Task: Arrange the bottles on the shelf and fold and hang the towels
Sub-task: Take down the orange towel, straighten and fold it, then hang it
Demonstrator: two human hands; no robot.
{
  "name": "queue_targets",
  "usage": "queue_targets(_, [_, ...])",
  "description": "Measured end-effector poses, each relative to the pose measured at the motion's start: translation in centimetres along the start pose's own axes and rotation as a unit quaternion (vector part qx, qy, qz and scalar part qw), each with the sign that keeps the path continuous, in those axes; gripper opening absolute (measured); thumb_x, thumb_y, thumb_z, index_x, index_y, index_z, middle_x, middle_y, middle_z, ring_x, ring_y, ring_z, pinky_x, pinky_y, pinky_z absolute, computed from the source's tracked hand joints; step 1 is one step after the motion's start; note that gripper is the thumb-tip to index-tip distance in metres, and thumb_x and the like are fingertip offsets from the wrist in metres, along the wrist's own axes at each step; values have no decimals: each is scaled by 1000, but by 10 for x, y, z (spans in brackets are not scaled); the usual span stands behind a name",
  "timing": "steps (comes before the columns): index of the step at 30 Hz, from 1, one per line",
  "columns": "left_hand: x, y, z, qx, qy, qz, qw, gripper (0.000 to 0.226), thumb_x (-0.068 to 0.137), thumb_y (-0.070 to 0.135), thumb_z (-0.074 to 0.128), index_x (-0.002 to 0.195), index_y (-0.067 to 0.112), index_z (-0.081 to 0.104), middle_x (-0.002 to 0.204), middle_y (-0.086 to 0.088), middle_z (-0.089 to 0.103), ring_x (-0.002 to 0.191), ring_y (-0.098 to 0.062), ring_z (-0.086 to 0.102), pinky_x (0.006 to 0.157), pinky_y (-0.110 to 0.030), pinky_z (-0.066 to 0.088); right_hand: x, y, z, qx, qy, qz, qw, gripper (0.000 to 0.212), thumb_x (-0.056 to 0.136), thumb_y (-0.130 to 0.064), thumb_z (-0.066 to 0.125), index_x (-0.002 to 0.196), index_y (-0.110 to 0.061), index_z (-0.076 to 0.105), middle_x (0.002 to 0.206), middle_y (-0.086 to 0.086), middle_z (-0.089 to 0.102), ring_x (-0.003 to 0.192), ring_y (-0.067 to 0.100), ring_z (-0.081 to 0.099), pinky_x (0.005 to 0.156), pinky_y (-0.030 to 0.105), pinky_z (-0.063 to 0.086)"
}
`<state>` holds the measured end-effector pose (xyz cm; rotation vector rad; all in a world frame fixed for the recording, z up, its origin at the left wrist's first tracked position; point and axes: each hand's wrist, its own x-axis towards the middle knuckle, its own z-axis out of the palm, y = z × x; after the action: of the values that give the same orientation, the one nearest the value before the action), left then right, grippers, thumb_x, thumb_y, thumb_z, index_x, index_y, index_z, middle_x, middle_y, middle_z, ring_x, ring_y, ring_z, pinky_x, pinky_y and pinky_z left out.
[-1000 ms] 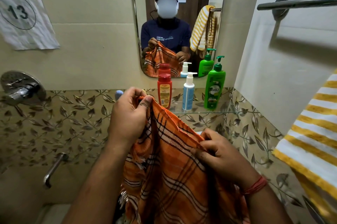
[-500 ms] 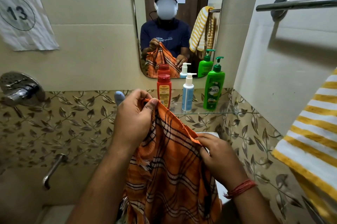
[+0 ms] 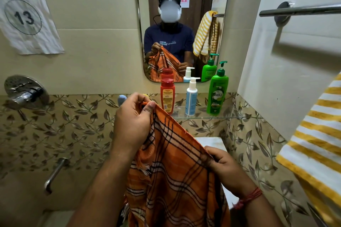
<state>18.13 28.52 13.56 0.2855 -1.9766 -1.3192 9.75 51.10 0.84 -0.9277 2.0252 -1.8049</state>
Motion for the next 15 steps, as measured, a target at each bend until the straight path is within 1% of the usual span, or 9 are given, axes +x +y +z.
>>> queue_targets(1, [1, 0, 0, 6, 6, 2, 1000, 7, 97, 20, 62, 91, 17, 59, 79, 4, 67, 67, -3, 70, 53, -18, 55, -1, 1, -2, 14, -34, 12, 999, 54, 87, -52, 66, 106, -1, 70, 107, 28, 63, 104, 40, 63, 91, 51, 49])
queue_targets(2, [1, -1, 0, 14, 12, 5, 1000, 9, 97, 20, 62, 90, 18, 59, 79, 5, 66, 67, -2, 69, 52, -16, 53, -3, 1, -3, 18, -65, 18, 998, 50, 89, -50, 65, 107, -4, 72, 114, 27, 62, 111, 39, 61, 96, 47, 49])
queue_targets(4, [2, -1, -1, 27, 19, 9, 999, 10, 97, 21, 62, 88, 20, 59, 77, 6, 64, 64, 2, 65, 50, -14, 50, -4, -2, -3, -15, -112, 38, 993, 37, 91, -48, 63, 98, -15, 76, 116, 19, 62, 113, 30, 61, 98, 37, 50])
queue_targets(6, [2, -2, 0, 34, 17, 10, 999, 10, 97, 23, 63, 88, 20, 59, 77, 3, 64, 64, -1, 65, 50, -16, 49, -4, -5, -1, -119, -138, 57, 982, 22, 96, -37, 59, 87, -25, 75, 110, 9, 63, 107, 18, 62, 95, 32, 49])
queue_targets(7, [2, -2, 0, 36, 15, 10, 999, 10, 97, 24, 63, 88, 20, 59, 77, 2, 64, 66, -5, 65, 51, -19, 50, -2, -4, -1, -186, -146, 64, 969, 23, 99, -30, 56, 84, -28, 73, 106, 5, 63, 102, 14, 62, 93, 31, 49])
queue_targets(8, [2, -3, 1, 36, 14, 10, 999, 10, 97, 24, 63, 88, 21, 58, 78, 1, 65, 69, -8, 66, 53, -22, 51, 0, -3, -1, -249, -145, 69, 955, 24, 100, -25, 54, 84, -25, 71, 103, 1, 63, 98, 13, 61, 91, 32, 49])
queue_targets(10, [1, -4, 2, 28, 11, 8, 1000, 10, 97, 23, 63, 88, 21, 59, 80, 0, 66, 72, -12, 68, 55, -25, 52, 3, -2, -1, -332, -130, 85, 930, 22, 101, -27, 53, 91, -18, 71, 101, -2, 62, 95, 13, 60, 88, 36, 49])
queue_targets(13, [-1, -4, 2, 13, 8, 10, 1000, 9, 97, 22, 63, 89, 21, 59, 81, 0, 67, 73, -13, 69, 57, -27, 55, 5, -4, 0, -398, -132, 118, 900, 27, 101, -37, 51, 97, -19, 70, 99, -4, 59, 94, 14, 58, 83, 33, 48])
queue_targets(15, [-1, -4, 2, 17, 9, 11, 1000, 9, 97, 22, 63, 89, 20, 59, 80, 0, 67, 72, -13, 69, 57, -27, 56, 5, -2, 1, -429, -127, 144, 883, 29, 101, -39, 50, 97, -17, 68, 99, -2, 59, 92, 16, 57, 83, 34, 48])
